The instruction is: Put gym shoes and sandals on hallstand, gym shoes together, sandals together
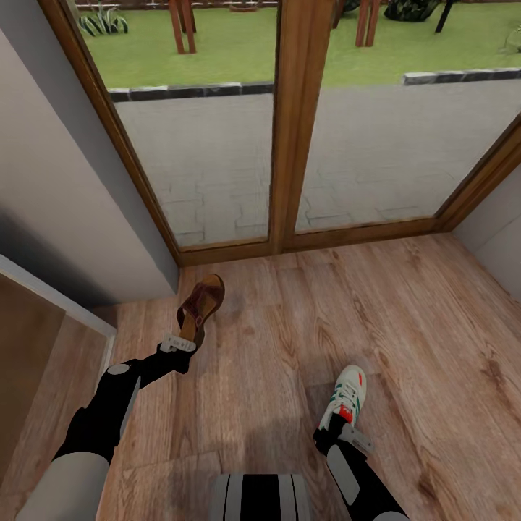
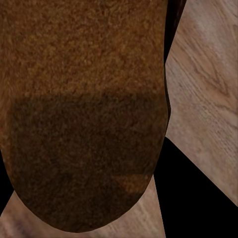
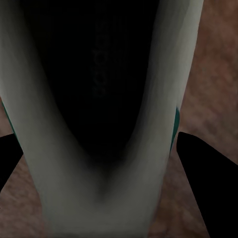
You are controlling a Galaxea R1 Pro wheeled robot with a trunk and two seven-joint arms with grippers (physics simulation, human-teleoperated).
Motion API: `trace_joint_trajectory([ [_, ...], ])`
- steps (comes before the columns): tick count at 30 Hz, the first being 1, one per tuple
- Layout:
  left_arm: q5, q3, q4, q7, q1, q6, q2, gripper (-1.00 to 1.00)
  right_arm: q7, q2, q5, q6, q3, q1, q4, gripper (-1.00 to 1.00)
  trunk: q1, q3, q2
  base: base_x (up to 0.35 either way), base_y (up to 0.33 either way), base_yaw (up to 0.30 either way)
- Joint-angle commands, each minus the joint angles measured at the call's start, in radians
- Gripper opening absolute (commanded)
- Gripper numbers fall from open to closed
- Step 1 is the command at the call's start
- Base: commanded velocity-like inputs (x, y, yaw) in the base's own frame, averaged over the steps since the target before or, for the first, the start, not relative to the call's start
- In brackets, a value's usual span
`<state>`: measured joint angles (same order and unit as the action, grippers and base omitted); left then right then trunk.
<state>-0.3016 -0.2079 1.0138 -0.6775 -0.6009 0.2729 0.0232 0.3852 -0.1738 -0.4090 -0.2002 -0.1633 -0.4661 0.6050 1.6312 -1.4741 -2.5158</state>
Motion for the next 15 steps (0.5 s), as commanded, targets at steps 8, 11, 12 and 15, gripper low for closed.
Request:
trace_joint_trajectory([
  [8,-0.005,-0.001,0.002,-0.004,0.0,0.004,-0.001,-1.0,0.004,-0.001,-0.007,-0.004,-0.002,0.0,0.001,-1.0,0.0,-0.001,0.0,0.0,0.0,0.0],
  [11,-0.005,-0.001,0.002,-0.004,0.0,0.005,0.0,-1.0,0.004,-0.001,-0.007,-0.004,-0.002,0.0,0.001,-1.0,0.0,-0.001,0.0,0.0,0.0,0.0],
  [12,-0.005,-0.001,0.002,-0.004,0.0,0.005,0.0,-1.0,0.004,-0.001,-0.007,-0.004,-0.002,0.0,0.001,-1.0,0.0,-0.001,0.0,0.0,0.0,0.0],
  [15,-0.005,-0.001,0.002,-0.004,0.0,0.005,0.0,-1.0,0.004,-0.001,-0.007,-0.004,-0.002,0.0,0.001,-1.0,0.0,-0.001,0.0,0.0,0.0,0.0],
])
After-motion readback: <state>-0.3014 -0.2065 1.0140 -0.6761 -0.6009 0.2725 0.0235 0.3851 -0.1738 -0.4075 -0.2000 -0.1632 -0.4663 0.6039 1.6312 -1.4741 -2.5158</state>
